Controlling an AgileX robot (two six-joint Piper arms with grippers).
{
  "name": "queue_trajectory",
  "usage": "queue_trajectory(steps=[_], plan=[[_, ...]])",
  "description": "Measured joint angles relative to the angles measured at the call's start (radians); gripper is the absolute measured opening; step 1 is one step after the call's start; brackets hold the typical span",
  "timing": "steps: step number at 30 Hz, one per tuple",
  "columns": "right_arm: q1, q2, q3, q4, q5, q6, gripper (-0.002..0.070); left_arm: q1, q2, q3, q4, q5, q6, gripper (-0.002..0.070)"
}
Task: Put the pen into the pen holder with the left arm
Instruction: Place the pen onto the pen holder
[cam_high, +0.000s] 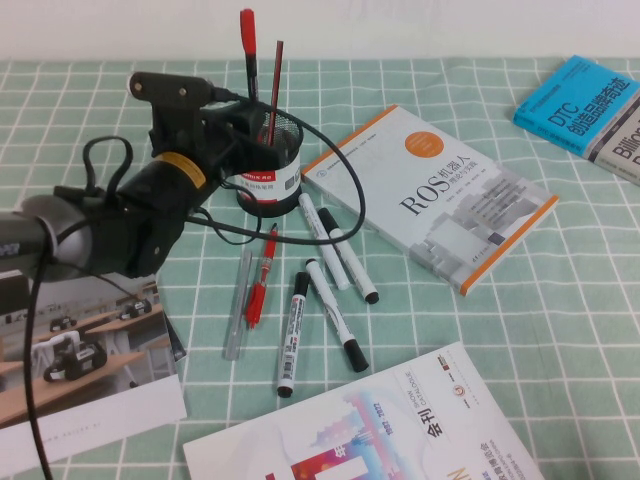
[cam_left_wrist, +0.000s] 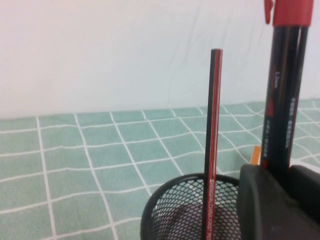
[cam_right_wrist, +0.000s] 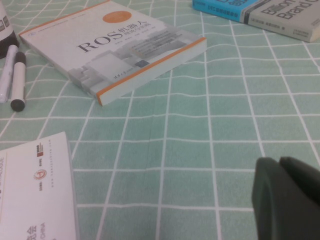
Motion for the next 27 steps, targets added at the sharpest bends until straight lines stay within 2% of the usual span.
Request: queue_trajectory(steps=[16, 18, 24, 27], plan=[[0.000, 0.000, 0.000, 0.000, 0.000, 0.000, -0.0022, 0.000, 0.034, 0.000, -0.056, -0.002, 0.041, 0.0060], [0.000, 0.000, 0.000, 0.000, 0.000, 0.000, -0.0022, 0.000, 0.034, 0.000, -0.057, 0.003, 0.050, 0.0083], [0.000, 0.000, 0.000, 0.000, 0.000, 0.000, -0.0022, 0.000, 0.034, 0.000, -0.060, 0.011, 0.057, 0.0224], [0.000, 0.000, 0.000, 0.000, 0.000, 0.000, -0.0022, 0.000, 0.034, 0.000, -0.068, 0.013, 0.070, 0.0267]])
